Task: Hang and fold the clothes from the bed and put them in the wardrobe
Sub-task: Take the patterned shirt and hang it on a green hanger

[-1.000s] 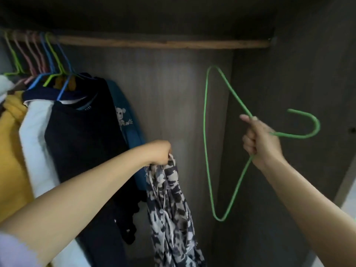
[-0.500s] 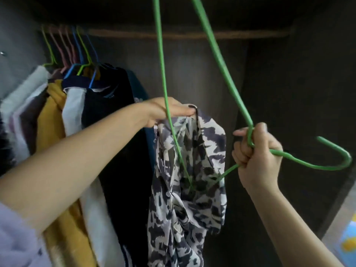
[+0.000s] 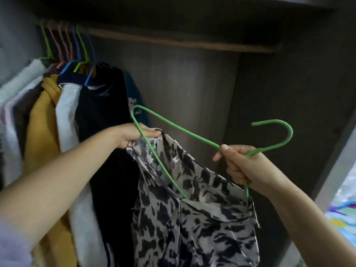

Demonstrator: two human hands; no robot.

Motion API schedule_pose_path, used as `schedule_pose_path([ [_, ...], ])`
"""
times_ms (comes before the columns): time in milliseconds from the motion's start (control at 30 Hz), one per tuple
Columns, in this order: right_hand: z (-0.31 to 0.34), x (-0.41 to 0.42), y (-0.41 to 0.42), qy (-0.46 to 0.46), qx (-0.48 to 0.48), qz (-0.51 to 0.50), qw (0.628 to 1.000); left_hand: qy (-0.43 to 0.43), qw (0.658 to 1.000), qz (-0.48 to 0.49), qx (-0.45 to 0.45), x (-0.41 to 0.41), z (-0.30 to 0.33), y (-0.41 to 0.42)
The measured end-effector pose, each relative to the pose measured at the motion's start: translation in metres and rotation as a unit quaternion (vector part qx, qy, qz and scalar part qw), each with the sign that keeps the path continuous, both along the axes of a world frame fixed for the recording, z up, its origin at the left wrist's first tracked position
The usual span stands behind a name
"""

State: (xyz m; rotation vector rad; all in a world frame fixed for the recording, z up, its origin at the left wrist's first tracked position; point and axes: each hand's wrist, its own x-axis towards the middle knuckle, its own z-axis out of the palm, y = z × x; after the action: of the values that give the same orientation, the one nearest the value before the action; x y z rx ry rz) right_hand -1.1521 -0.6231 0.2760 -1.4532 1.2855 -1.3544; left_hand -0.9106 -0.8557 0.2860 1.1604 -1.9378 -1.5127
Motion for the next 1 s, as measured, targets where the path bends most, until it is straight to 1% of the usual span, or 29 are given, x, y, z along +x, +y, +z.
schedule_pose_path([
  [100, 0.005, -0.013, 0.013, 0.06, 0.049, -0.025, 0.997, 0.001, 1.0, 0.024, 0.013, -0.006, -0.009, -0.004],
  [233, 0.008, -0.023, 0.023, 0.127, 0.106, -0.03, 0.986, -0.017, 0.996, 0.087, -0.013, -0.021, -0.032, -0.002],
  [300, 0.011, -0.029, 0.029, 0.163, 0.128, -0.034, 0.978, -0.005, 0.993, 0.113, -0.042, -0.036, -0.041, 0.004],
  [367, 0.011, -0.035, 0.036, 0.23, 0.154, -0.039, 0.96, 0.004, 0.988, 0.131, -0.077, -0.051, -0.05, 0.011],
  [433, 0.006, -0.037, 0.042, 0.307, 0.191, -0.027, 0.932, -0.002, 0.981, 0.128, -0.146, -0.065, -0.055, 0.019],
  [467, 0.005, -0.038, 0.044, 0.327, 0.208, -0.018, 0.922, -0.014, 0.974, 0.114, -0.193, -0.072, -0.056, 0.025],
  [533, 0.006, -0.04, 0.043, 0.324, 0.211, -0.007, 0.922, -0.033, 0.959, 0.045, -0.276, -0.086, -0.052, 0.047],
  [600, 0.01, -0.039, 0.033, 0.28, 0.189, 0.001, 0.941, -0.033, 0.938, -0.074, -0.336, -0.104, -0.044, 0.077],
  [667, 0.009, -0.031, 0.022, 0.263, 0.192, 0.026, 0.945, -0.036, 0.913, -0.181, -0.365, -0.123, -0.037, 0.103],
  [733, 0.002, -0.024, 0.014, 0.26, 0.207, 0.033, 0.942, -0.086, 0.895, -0.241, -0.366, -0.134, -0.026, 0.118],
  [800, 0.002, -0.031, 0.012, 0.235, 0.195, 0.008, 0.952, -0.123, 0.891, -0.247, -0.36, -0.13, -0.014, 0.119],
  [867, 0.011, -0.042, 0.014, 0.214, 0.177, -0.016, 0.96, -0.121, 0.9, -0.225, -0.352, -0.118, -0.009, 0.115],
  [933, 0.021, -0.048, 0.014, 0.206, 0.181, 0.013, 0.962, -0.116, 0.904, -0.244, -0.332, -0.114, -0.012, 0.117],
  [1000, 0.029, -0.05, 0.015, 0.208, 0.187, 0.075, 0.957, -0.079, 0.911, -0.248, -0.32, -0.118, -0.024, 0.122],
])
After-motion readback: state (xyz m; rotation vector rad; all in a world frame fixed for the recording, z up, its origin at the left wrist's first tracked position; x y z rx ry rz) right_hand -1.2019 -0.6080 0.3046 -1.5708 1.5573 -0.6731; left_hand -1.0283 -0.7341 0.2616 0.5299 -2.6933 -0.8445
